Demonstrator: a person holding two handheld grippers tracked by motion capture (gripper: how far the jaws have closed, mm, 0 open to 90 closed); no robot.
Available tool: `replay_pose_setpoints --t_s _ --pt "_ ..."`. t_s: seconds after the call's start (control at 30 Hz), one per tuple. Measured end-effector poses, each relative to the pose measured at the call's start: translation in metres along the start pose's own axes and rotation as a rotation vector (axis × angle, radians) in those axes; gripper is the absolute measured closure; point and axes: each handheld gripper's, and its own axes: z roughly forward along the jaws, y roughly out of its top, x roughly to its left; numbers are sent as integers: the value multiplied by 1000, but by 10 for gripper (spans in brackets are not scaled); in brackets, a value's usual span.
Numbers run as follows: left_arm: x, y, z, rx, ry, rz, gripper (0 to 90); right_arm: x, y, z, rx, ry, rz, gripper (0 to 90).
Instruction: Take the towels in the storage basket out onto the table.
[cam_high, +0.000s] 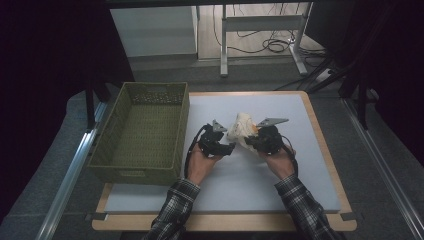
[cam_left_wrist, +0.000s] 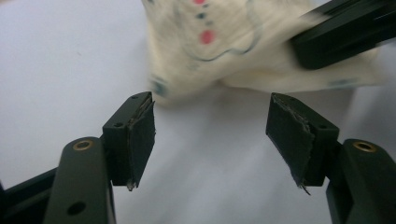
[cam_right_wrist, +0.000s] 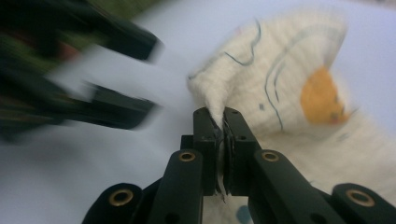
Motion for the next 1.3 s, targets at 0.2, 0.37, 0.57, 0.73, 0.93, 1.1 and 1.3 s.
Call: replay_pose_setpoints --t_s 0.2,0.37,0.57,0.73,0.93,1.1,1.3 --pt "-1 6 -11 -26 22 3 329 6 24 -25 -1 -34 -40 799" --pt "4 -4 -10 11 27 -2 350 -20 -7 1 73 -60 47 604" --pt "1 -13 -10 36 -32 -33 379 -33 -21 -27 31 -74 78 541" --pt "-8 -20 -11 58 -61 -27 365 -41 -32 -50 33 -105 80 537" --pt "-13 -33 -7 120 -27 -33 326 -43 -64 -56 77 -113 103 537" --pt "-4 -38 11 154 10 -40 487 -32 -84 -34 126 -109 71 531" --pt "0 -30 -3 137 -11 -20 841 -21 -84 -31 143 -130 5 869"
